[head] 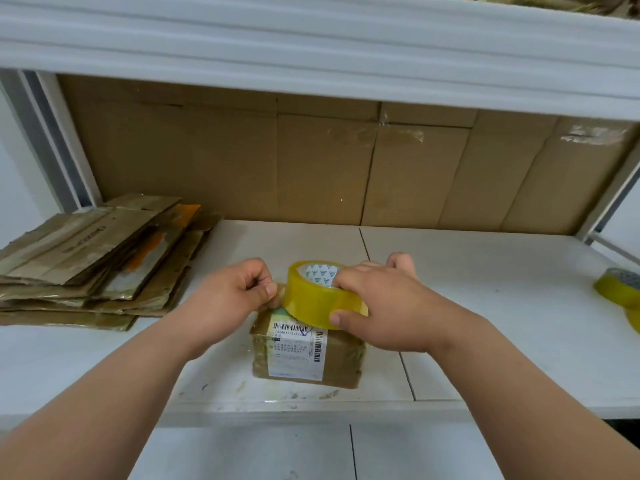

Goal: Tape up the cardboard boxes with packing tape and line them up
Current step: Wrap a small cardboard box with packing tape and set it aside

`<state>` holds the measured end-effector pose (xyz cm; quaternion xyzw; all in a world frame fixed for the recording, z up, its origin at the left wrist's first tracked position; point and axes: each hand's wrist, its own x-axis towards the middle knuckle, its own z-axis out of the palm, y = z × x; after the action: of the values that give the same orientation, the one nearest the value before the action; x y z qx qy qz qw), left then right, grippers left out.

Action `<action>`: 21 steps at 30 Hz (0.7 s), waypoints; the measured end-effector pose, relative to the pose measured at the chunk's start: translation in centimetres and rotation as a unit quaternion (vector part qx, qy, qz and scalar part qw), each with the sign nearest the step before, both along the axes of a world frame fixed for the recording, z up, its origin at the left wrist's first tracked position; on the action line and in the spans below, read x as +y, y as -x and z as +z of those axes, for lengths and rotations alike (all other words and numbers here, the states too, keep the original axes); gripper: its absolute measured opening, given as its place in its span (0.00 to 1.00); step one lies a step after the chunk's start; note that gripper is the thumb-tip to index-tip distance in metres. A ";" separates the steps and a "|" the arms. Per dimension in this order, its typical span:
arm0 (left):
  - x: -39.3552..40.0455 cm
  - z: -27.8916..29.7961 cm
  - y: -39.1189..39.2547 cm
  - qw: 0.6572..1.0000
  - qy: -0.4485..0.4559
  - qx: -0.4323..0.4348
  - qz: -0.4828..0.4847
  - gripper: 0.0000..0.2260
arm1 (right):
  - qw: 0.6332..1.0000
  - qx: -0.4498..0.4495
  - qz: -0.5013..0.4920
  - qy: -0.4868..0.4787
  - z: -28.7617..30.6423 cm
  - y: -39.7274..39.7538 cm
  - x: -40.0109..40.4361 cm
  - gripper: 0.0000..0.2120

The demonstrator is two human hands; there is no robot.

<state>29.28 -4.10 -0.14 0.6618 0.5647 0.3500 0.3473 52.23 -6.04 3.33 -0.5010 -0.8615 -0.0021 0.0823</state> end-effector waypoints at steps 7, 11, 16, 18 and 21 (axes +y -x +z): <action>0.9 0.2 0.1 0.996 0.059 -0.070 0.021 0.08 | 1.000 0.018 0.011 0.017 2.2 -0.3 1.5 0.16; 1.0 0.5 -0.3 0.993 0.078 -0.088 0.032 0.08 | 0.993 0.074 0.015 0.089 2.9 -1.4 2.4 0.18; 1.1 0.1 -0.4 0.985 0.100 -0.128 0.057 0.09 | 0.963 0.148 0.055 0.218 3.9 -2.4 3.1 0.13; 1.3 0.2 -0.4 0.982 0.111 -0.140 0.065 0.09 | 0.959 0.164 0.048 0.228 4.2 -2.5 3.2 0.18; 1.5 0.3 -0.2 0.976 0.125 -0.159 0.086 0.09 | 0.974 0.134 0.027 0.179 4.6 -3.6 3.5 0.18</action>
<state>29.50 -2.62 0.14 0.4980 0.5961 0.4059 0.4815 55.80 -2.53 7.95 -0.4797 -0.8423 0.2216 0.1061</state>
